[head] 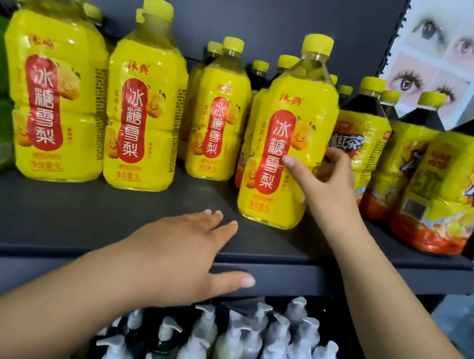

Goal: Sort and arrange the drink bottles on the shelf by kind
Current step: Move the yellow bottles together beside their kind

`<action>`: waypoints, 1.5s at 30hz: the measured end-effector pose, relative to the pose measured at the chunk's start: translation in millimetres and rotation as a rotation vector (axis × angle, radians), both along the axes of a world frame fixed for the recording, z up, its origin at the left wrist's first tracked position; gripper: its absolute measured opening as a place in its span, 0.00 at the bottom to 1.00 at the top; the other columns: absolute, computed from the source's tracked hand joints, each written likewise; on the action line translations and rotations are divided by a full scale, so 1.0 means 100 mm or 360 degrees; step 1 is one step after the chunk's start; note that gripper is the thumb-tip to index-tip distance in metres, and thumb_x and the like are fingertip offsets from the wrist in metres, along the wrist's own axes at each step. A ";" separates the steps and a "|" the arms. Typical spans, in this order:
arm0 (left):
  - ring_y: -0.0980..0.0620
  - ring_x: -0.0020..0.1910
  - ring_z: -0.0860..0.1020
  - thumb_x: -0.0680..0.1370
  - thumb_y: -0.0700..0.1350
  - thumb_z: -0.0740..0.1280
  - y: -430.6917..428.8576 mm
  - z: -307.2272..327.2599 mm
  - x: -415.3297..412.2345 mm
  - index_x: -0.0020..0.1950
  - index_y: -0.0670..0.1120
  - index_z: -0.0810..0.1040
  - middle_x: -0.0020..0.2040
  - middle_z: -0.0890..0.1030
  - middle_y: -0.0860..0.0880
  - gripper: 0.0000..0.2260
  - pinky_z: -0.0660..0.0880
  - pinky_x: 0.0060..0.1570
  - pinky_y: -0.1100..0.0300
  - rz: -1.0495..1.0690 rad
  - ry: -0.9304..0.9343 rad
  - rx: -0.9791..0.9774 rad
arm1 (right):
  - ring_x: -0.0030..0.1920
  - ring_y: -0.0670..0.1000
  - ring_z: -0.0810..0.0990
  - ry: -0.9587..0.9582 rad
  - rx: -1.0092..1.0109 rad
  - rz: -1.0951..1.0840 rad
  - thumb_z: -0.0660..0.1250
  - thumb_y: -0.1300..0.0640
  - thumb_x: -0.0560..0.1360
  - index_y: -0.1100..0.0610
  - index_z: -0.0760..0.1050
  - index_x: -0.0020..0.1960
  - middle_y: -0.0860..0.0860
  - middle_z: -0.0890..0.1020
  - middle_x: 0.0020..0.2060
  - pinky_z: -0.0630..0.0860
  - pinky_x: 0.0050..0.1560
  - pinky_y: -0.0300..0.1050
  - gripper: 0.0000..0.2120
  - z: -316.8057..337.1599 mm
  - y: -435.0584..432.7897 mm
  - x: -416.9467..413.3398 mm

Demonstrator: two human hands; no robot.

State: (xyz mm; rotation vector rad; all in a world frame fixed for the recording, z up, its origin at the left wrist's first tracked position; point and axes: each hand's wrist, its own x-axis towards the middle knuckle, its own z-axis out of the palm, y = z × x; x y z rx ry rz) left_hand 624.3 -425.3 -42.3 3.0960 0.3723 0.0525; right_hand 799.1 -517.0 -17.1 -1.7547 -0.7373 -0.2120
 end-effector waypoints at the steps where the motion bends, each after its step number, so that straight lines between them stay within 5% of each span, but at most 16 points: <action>1: 0.57 0.75 0.43 0.73 0.68 0.49 0.01 0.00 -0.05 0.75 0.54 0.41 0.77 0.43 0.53 0.36 0.48 0.72 0.60 -0.0014 -0.0012 0.0018 | 0.64 0.52 0.71 0.0110 -0.0086 0.0161 0.69 0.26 0.52 0.54 0.62 0.69 0.51 0.71 0.65 0.71 0.63 0.55 0.54 0.00 0.04 -0.02; 3: 0.58 0.75 0.43 0.73 0.68 0.49 0.02 -0.01 -0.11 0.75 0.56 0.41 0.77 0.43 0.55 0.35 0.49 0.71 0.61 -0.0026 -0.0036 0.0050 | 0.63 0.51 0.74 0.0270 -0.0150 0.0424 0.69 0.27 0.51 0.54 0.63 0.71 0.51 0.73 0.66 0.73 0.62 0.54 0.55 0.02 0.12 -0.03; 7: 0.58 0.75 0.45 0.73 0.68 0.49 0.00 -0.02 -0.14 0.75 0.56 0.42 0.77 0.44 0.55 0.35 0.50 0.71 0.60 -0.0036 -0.0074 0.0083 | 0.58 0.47 0.76 0.0358 -0.0190 0.0759 0.67 0.43 0.67 0.52 0.66 0.67 0.48 0.77 0.61 0.74 0.60 0.49 0.32 0.07 0.30 -0.04; 10: 0.57 0.75 0.46 0.73 0.68 0.49 0.02 -0.02 -0.14 0.75 0.56 0.43 0.77 0.45 0.55 0.35 0.50 0.71 0.60 -0.0034 -0.0105 0.0089 | 0.61 0.50 0.74 0.0394 -0.0287 0.0822 0.69 0.39 0.62 0.55 0.56 0.71 0.50 0.73 0.65 0.73 0.62 0.53 0.44 0.11 0.46 -0.09; 15: 0.57 0.75 0.46 0.73 0.68 0.50 0.01 -0.03 -0.13 0.75 0.56 0.44 0.77 0.47 0.55 0.35 0.51 0.71 0.60 -0.0033 -0.0144 0.0101 | 0.66 0.54 0.70 -0.0009 -0.0521 0.0603 0.61 0.32 0.66 0.58 0.60 0.71 0.54 0.69 0.68 0.72 0.62 0.57 0.43 0.17 0.68 -0.19; 18: 0.57 0.75 0.47 0.73 0.68 0.50 0.02 -0.04 -0.14 0.75 0.56 0.45 0.77 0.48 0.55 0.35 0.51 0.71 0.60 -0.0030 -0.0149 0.0128 | 0.52 0.51 0.74 0.0095 -0.0445 0.0506 0.60 0.35 0.71 0.56 0.56 0.72 0.51 0.71 0.57 0.78 0.39 0.42 0.38 0.09 0.75 -0.16; 20: 0.57 0.75 0.47 0.73 0.68 0.49 0.03 -0.05 -0.14 0.75 0.55 0.45 0.77 0.47 0.55 0.35 0.51 0.71 0.60 -0.0035 -0.0150 0.0141 | 0.44 0.48 0.72 0.0115 -0.0347 0.0460 0.63 0.41 0.73 0.57 0.56 0.69 0.50 0.70 0.53 0.73 0.32 0.37 0.33 0.08 0.75 -0.16; 24: 0.58 0.75 0.46 0.73 0.68 0.48 0.02 -0.05 -0.15 0.75 0.56 0.43 0.77 0.46 0.55 0.35 0.51 0.71 0.60 -0.0040 -0.0129 0.0138 | 0.52 0.50 0.73 0.0012 -0.0318 0.0362 0.65 0.42 0.72 0.56 0.63 0.56 0.51 0.74 0.53 0.72 0.52 0.47 0.23 0.12 0.75 -0.11; 27: 0.59 0.75 0.45 0.72 0.69 0.48 0.03 -0.05 -0.14 0.75 0.57 0.43 0.77 0.46 0.56 0.35 0.50 0.71 0.61 -0.0056 -0.0127 0.0120 | 0.39 0.47 0.70 -0.0072 -0.0456 0.0289 0.63 0.38 0.71 0.54 0.65 0.40 0.47 0.72 0.36 0.67 0.38 0.42 0.19 0.13 0.76 -0.11; 30: 0.61 0.73 0.49 0.69 0.69 0.47 0.07 0.04 -0.14 0.75 0.57 0.49 0.76 0.50 0.58 0.35 0.48 0.68 0.67 -0.0095 -0.0117 -0.0136 | 0.31 0.47 0.68 0.0016 -0.0555 0.0352 0.60 0.37 0.73 0.54 0.64 0.36 0.49 0.71 0.30 0.67 0.34 0.42 0.21 0.09 0.73 -0.13; 33: 0.69 0.62 0.63 0.63 0.67 0.47 0.14 0.25 -0.17 0.64 0.62 0.67 0.64 0.68 0.64 0.31 0.55 0.55 0.82 -0.0057 -0.0283 -0.0791 | 0.29 0.46 0.68 0.0156 -0.0347 0.0507 0.61 0.45 0.76 0.54 0.67 0.36 0.49 0.72 0.29 0.67 0.30 0.38 0.16 0.11 0.63 -0.17; 35: 0.68 0.57 0.66 0.65 0.66 0.49 0.19 0.37 -0.10 0.58 0.64 0.69 0.57 0.70 0.64 0.24 0.59 0.47 0.83 -0.0031 -0.0418 -0.1003 | 0.30 0.45 0.68 0.0132 -0.0044 0.0465 0.63 0.50 0.77 0.54 0.69 0.35 0.48 0.71 0.30 0.67 0.31 0.37 0.13 0.25 0.52 -0.16; 37: 0.66 0.56 0.62 0.73 0.63 0.53 0.21 0.47 0.11 0.67 0.58 0.67 0.56 0.67 0.62 0.24 0.58 0.42 0.85 -0.0026 -0.0521 -0.0994 | 0.31 0.44 0.68 -0.0091 0.0152 0.0315 0.64 0.54 0.76 0.52 0.68 0.33 0.47 0.71 0.30 0.66 0.35 0.36 0.13 0.45 0.37 -0.07; 41: 0.53 0.64 0.69 0.76 0.59 0.60 0.17 0.62 0.77 0.69 0.48 0.67 0.67 0.70 0.53 0.24 0.64 0.66 0.58 0.0102 -0.0958 -0.1446 | 0.50 0.50 0.73 -0.0707 0.0164 -0.0391 0.65 0.55 0.75 0.55 0.74 0.43 0.49 0.76 0.44 0.65 0.50 0.38 0.04 0.64 0.05 0.25; 45: 0.43 0.68 0.66 0.74 0.56 0.65 0.03 0.64 1.39 0.72 0.42 0.60 0.71 0.66 0.43 0.32 0.63 0.68 0.50 0.0493 -0.1513 -0.1600 | 0.69 0.56 0.61 -0.0641 -0.0017 -0.0840 0.68 0.50 0.72 0.57 0.66 0.66 0.56 0.64 0.67 0.56 0.67 0.46 0.27 0.41 -0.16 0.49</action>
